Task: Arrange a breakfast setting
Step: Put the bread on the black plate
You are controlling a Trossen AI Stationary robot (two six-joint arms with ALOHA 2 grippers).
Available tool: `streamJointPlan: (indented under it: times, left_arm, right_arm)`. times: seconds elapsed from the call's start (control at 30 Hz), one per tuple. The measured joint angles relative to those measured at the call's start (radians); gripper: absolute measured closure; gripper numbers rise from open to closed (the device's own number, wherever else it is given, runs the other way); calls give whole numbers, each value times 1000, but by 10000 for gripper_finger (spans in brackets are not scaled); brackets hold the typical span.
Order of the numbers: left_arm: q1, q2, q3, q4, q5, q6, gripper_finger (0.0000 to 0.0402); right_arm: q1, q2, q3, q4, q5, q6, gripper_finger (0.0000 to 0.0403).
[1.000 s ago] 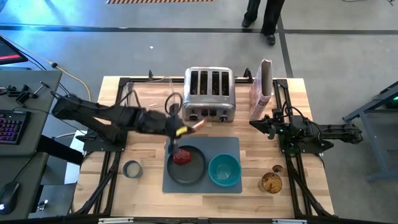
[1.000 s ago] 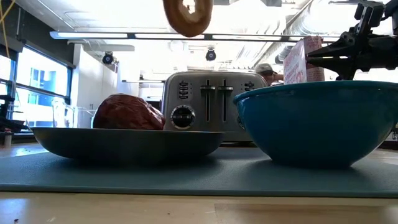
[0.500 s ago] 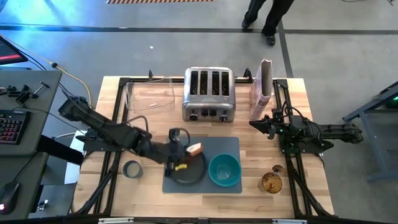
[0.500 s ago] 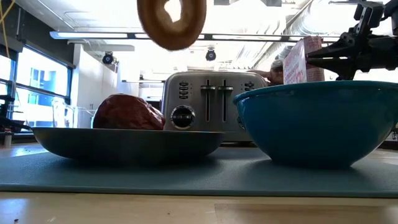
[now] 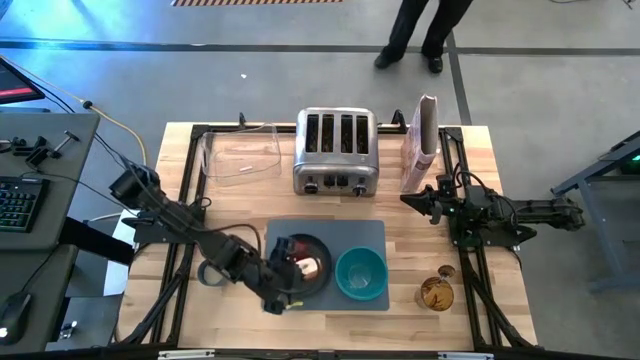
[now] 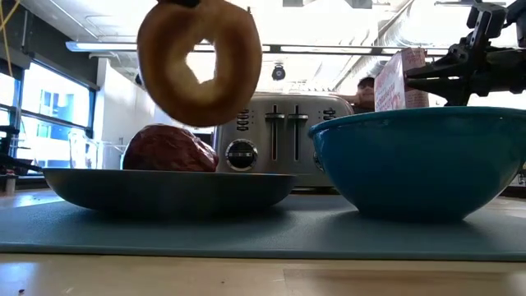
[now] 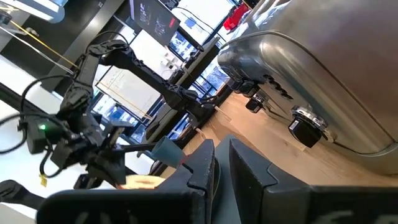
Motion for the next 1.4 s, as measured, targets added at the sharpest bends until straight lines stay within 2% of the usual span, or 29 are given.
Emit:
streamJointPlan:
  times: [0.33,0.6,0.93,1.4]
  left_arm:
    - [-18,82,0,-2,-9,-18,399]
    - [-9,94,0,-26,-8,-73,398]
    - [30,94,0,-43,4,-105,375]
    - [71,94,0,-54,139,-143,354]
  right_arm:
    - [0,0,0,0,-2,3,366]
    - [0,0,0,0,-5,3,366]
    - [0,0,0,-2,-32,23,366]
    - [0,0,0,-2,-50,53,366]
